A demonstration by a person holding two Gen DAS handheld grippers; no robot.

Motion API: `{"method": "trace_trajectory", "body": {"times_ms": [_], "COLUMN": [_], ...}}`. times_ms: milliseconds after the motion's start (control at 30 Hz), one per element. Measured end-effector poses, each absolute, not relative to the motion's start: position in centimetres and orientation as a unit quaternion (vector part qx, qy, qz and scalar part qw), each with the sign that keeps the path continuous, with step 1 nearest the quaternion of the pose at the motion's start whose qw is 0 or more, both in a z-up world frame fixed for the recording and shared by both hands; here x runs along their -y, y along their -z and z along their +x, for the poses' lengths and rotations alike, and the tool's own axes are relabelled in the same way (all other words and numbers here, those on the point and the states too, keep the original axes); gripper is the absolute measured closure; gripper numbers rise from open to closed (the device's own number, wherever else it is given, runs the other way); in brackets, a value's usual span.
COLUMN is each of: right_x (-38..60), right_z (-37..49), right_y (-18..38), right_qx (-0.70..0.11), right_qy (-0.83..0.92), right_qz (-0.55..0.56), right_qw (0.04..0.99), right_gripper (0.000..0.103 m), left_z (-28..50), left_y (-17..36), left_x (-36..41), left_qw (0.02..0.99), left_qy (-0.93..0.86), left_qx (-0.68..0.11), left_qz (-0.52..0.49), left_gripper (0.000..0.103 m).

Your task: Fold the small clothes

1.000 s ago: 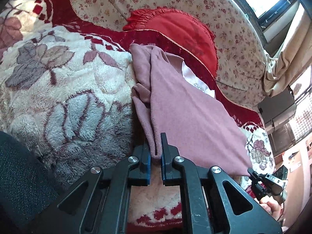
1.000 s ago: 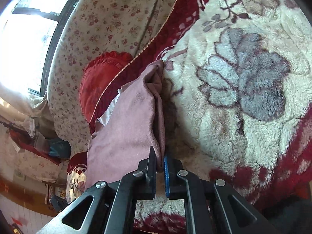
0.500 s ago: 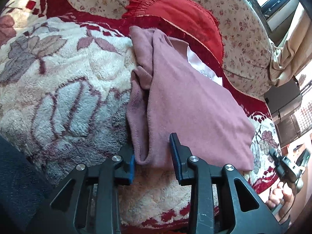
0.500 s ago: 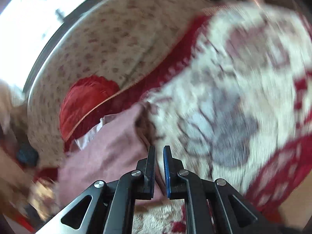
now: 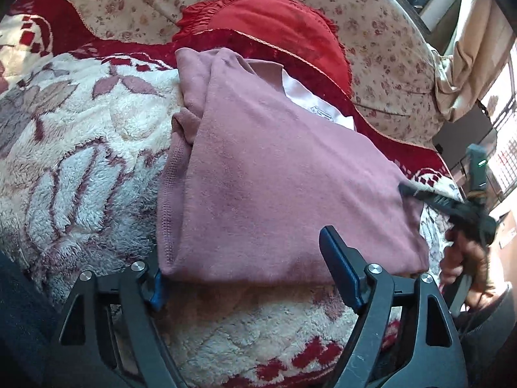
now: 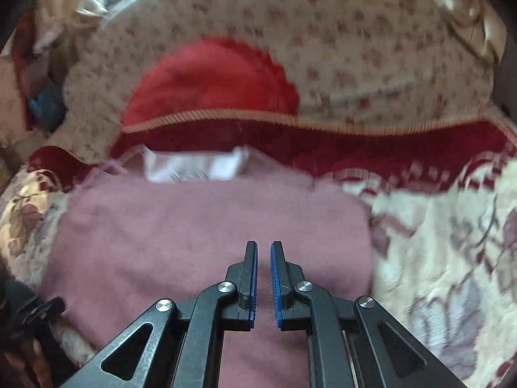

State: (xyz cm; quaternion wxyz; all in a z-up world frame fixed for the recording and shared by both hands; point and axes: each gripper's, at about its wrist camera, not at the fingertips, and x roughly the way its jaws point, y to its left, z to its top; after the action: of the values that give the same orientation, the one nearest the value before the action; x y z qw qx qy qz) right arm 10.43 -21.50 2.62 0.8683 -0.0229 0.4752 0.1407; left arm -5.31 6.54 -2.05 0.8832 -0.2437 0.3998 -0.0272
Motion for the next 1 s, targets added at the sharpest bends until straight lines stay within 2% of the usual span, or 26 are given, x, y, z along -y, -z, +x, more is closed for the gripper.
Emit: {"method": "trace_trajectory", "body": {"times_ms": [133, 233, 1000], "right_x": [22.5, 22.1, 22.1], "right_z": [10.7, 10.4, 10.1], "right_y": [-1.3, -1.2, -1.1], "right_qx": [-0.495, -0.490, -0.479], "right_qy": [-0.127, -0.122, -0.111], "right_qz": [0.029, 0.012, 0.029], "right_qw": [0.859, 0.863, 0.870], "right_gripper": [0.096, 0.095, 0.093], "left_z": [-4.9, -4.6, -4.8], "left_y": [2.1, 2.1, 2.1], "left_x": [-6.4, -5.9, -7.8], "left_qw": [0.881, 0.883, 0.865], "left_qy": [0.014, 0.027, 0.053], "left_qx": [-0.398, -0.400, -0.386], "left_qz": [-0.255, -0.245, -0.317], "left_gripper": [0.018, 0.009, 0.004]}}
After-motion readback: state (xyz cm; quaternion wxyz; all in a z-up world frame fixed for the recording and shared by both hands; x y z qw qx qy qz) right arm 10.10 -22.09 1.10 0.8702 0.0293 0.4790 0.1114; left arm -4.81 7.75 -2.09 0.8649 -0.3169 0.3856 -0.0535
